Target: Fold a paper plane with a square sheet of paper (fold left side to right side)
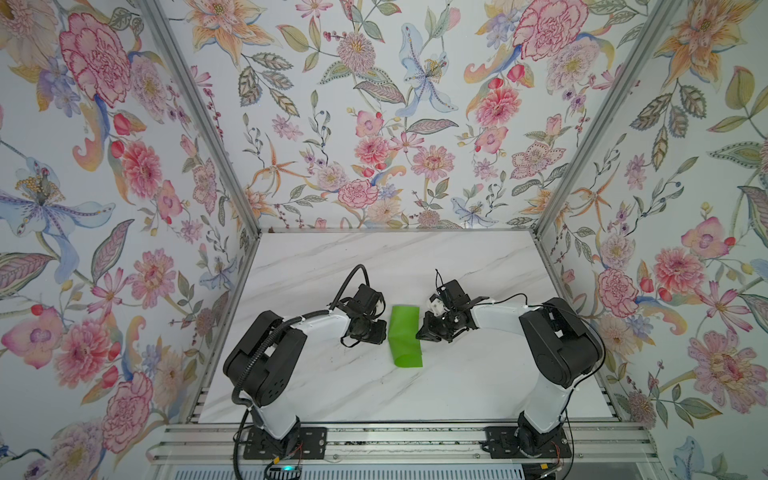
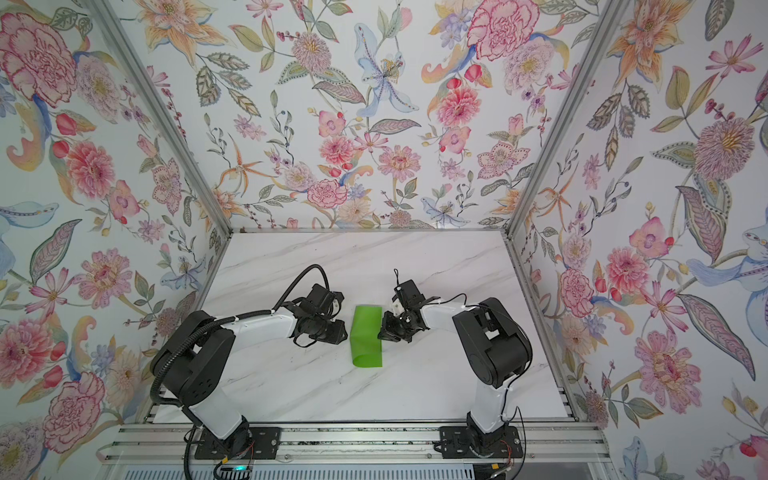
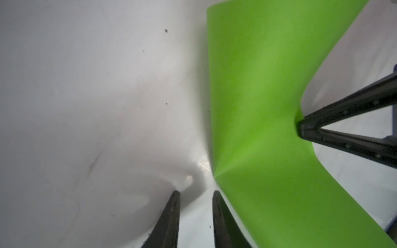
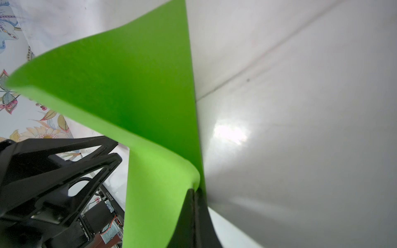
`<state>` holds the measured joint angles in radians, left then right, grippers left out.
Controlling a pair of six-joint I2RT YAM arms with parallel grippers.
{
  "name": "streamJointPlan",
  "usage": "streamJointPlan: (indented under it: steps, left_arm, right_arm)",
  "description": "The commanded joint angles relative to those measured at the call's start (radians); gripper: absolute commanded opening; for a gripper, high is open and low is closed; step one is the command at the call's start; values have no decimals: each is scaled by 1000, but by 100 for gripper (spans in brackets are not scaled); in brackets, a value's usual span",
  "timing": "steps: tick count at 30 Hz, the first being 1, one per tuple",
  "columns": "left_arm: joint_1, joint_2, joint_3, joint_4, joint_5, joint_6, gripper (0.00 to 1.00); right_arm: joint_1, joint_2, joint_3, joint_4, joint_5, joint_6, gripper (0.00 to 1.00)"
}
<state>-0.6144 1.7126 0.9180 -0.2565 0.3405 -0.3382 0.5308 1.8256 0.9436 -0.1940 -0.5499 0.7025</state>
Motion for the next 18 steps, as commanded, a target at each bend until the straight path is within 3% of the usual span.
streamJointPlan:
  steps: [1,9,18]
  left_arm:
    - [-24,-19,35,38,62,-19,28]
    - [-33,93,121,94,121,-39,20]
    - [12,135,71,51,26,-21,17]
  right_arm:
    - [12,57,-17,-94,85,-15,0]
    - [12,57,-20,-95,85,-14,0]
    - [12,52,-25,-95,87,-15,0]
